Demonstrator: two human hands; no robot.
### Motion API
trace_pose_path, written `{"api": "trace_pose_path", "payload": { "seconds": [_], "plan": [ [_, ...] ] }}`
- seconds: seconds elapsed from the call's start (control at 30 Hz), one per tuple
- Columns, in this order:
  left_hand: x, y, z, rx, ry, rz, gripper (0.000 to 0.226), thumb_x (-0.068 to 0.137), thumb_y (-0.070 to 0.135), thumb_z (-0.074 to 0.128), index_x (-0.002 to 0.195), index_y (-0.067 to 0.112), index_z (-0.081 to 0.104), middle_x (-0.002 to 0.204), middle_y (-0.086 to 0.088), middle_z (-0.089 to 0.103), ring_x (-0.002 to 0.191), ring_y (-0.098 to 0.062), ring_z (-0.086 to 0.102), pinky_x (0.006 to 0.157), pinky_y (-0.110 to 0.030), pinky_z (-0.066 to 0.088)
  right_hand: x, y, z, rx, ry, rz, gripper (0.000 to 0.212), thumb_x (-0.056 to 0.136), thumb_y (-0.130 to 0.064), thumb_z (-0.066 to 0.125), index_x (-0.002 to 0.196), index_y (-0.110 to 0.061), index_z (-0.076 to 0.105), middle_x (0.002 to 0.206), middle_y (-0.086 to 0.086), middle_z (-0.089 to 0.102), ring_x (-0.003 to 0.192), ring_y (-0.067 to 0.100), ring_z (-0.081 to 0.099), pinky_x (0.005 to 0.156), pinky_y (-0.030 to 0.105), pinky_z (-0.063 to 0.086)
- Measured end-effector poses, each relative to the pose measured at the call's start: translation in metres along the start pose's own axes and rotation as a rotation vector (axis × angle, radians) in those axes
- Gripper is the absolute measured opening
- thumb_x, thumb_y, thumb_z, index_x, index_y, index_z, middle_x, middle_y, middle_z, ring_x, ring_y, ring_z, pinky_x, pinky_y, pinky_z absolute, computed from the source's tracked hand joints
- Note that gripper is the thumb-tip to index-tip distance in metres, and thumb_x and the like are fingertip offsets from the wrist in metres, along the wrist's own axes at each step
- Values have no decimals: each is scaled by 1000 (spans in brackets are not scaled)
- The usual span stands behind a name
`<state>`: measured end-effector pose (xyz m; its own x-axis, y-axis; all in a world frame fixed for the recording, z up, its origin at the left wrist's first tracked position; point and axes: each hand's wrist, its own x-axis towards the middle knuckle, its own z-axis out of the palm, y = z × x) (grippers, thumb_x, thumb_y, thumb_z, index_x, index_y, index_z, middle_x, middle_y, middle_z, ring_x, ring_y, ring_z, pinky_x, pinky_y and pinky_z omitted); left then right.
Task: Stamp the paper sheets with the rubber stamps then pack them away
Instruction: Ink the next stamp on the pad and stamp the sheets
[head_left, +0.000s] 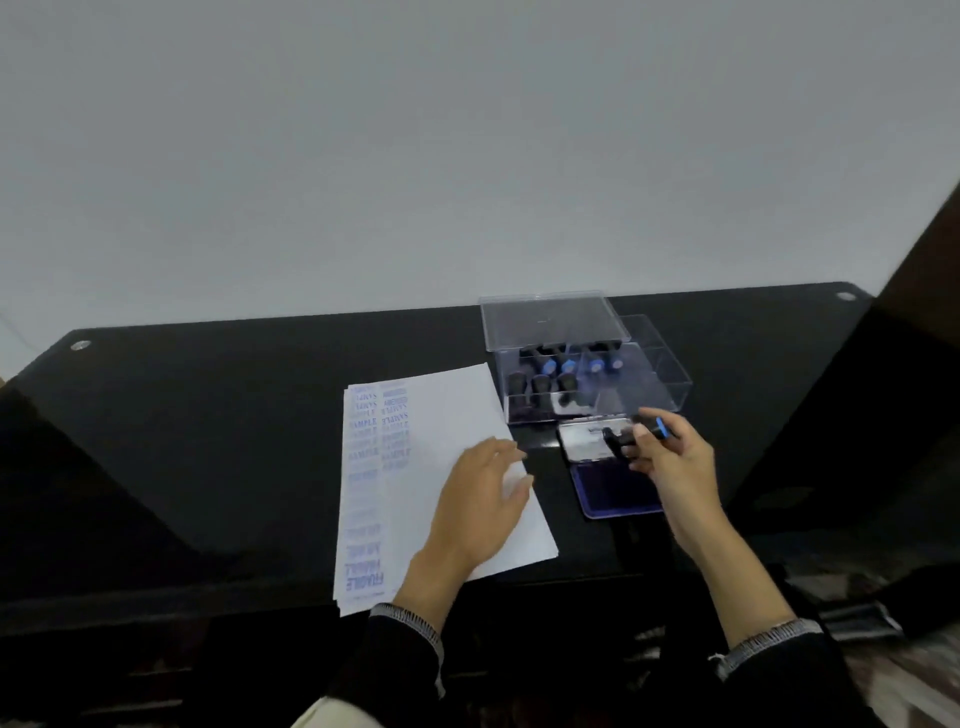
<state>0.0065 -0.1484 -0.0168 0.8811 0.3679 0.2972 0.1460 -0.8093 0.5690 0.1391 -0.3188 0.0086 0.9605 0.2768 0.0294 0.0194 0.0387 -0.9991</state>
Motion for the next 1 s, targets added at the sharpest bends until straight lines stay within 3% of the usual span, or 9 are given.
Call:
{"api": "trace_pose_path", "payload": {
  "seconds": [0.13,0.23,0.33,0.47,0.63,0.73,0.83,0.93,1.0],
  "plan": [
    [9,25,25,44,-143,120,59,89,54,56,138,24,47,143,9,44,138,-8,27,108,-14,10,5,9,-22,-118,78,-75,15,95,-12,53,93,-25,59,82,10,65,63,12,62,56,22,51],
    [11,26,36,94,-161,130,72,83,65,55,142,26,40,144,12,39,137,-7,27,106,-14,9,5,12,-26,-312,95,-143,10,95,-16,53,103,-22,55,81,1,65,66,12,63,62,24,52],
    [10,23,42,93,-136,125,74,82,66,55,142,27,38,141,12,39,132,-6,31,107,-15,15,4,13,-25,-488,46,-253,6,95,-16,52,100,-20,54,77,0,63,67,12,61,63,14,44],
    [10,21,45,80,-124,127,74,81,68,54,141,27,39,139,13,42,127,-6,35,110,-21,26,5,18,-22,-580,-27,-321,6,96,-12,48,97,-17,50,76,0,57,67,11,54,58,14,38],
    [9,21,45,54,-115,125,73,82,66,55,142,27,39,140,13,41,129,-5,33,107,-17,22,9,17,-14,-671,-66,-323,8,96,-5,47,101,-11,48,81,-2,52,68,-2,50,57,6,38],
    [10,20,46,48,-117,118,74,81,65,56,142,27,39,140,13,41,129,-5,33,106,-17,22,12,18,-11,-720,-82,-288,13,95,-1,46,104,-10,47,92,2,55,85,2,56,60,10,42],
    [11,21,45,35,-134,112,74,82,64,58,142,26,39,141,12,40,133,-5,30,106,-17,20,10,23,-10,-786,-97,-321,23,90,9,48,104,-8,45,105,9,57,106,11,61,71,26,53],
    [12,23,40,-89,-178,42,68,85,58,59,142,26,41,141,13,39,134,-3,28,107,-18,22,10,26,-9,-894,-115,-383,27,86,13,48,99,-9,41,104,8,56,107,21,63,71,34,56],
    [14,25,34,-237,-161,-14,55,89,49,60,137,27,46,135,15,44,127,0,36,107,-19,31,12,26,-9,-914,-116,-383,25,87,11,48,96,-11,39,99,5,55,105,23,63,66,33,54]
  ]
}}
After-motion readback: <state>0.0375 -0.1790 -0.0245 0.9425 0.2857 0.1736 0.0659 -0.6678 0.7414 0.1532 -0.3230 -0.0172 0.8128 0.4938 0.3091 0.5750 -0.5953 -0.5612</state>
